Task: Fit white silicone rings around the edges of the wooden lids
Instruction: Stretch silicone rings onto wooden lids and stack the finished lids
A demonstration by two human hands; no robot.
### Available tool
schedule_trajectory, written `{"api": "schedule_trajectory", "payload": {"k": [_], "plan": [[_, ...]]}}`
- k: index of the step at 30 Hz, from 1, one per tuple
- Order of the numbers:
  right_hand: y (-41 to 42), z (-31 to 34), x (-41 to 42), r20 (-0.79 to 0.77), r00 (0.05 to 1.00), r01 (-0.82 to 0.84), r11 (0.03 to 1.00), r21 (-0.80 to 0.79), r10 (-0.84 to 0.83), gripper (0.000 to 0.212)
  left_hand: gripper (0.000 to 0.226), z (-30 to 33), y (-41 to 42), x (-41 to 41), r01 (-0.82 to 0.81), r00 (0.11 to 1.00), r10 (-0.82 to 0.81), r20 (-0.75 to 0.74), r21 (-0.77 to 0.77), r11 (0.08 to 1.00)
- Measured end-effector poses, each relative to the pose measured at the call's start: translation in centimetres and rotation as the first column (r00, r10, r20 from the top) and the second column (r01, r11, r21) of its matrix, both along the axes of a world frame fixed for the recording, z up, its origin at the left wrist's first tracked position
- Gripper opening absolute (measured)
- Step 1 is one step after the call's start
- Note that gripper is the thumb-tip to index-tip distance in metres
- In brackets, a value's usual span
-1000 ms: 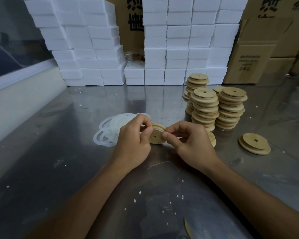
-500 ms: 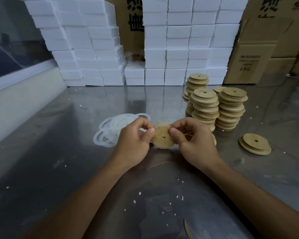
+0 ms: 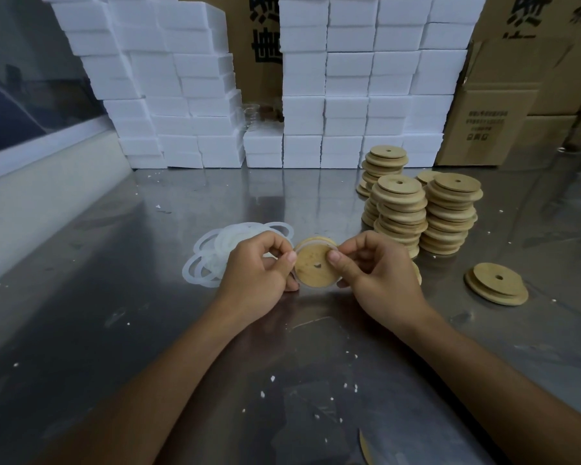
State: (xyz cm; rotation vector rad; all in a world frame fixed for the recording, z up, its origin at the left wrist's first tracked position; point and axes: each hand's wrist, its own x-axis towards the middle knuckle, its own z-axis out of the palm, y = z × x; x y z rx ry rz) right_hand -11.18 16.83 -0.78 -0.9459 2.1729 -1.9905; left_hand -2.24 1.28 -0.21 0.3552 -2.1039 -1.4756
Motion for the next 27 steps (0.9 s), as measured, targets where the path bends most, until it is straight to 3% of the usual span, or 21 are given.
{"api": "schedule_trajectory", "payload": {"k": [5,8,11,14,17,21,27], "plan": [[0.0,0.0,-0.2,0.011,0.999,0.032,0.997,-0.066,-0.031,0.009,0.015,0.5,-0.2,0.2,0.088,0.995,-0.084,0.044,-0.078,0.993],[0.1,-0.1,-0.1,-0.024,0.997,0.068,0.997,-0.034,-0.069,0.007,0.017,0.5,-0.4,0.2,0.069,0.994,-0.068,0.085,-0.014,0.997],[0.2,0.2,0.1,-0.032,0.991,0.131,0.991,-0.012,-0.131,0.006,0.021,0.8,-0.9,0.0,-0.061,0.997,0.053,0.059,0.147,0.987],[0.3,0.5,0.3,-0.015,0.990,0.143,0.990,0.010,-0.143,0.008,0.017,1.4,-2.1,0.0,-0.221,0.974,0.226,0.024,0.333,0.917],[0.3,0.7,0.5,-0.030,0.990,0.136,0.989,0.053,-0.134,0.008,0.015,2.0,-3.9,0.2,-0.380,0.905,0.425,0.028,0.504,0.775],[0.2,0.6,0.5,-0.031,0.989,0.144,0.987,0.075,-0.142,0.008,0.020,2.0,-6.8,1.0,-0.517,0.807,0.578,0.118,0.613,0.597],[0.3,0.4,0.4,-0.050,0.991,0.128,0.988,0.082,-0.124,0.008,0.021,1.4,-9.9,1.8,-0.497,0.841,0.510,0.181,0.631,0.595]]}}
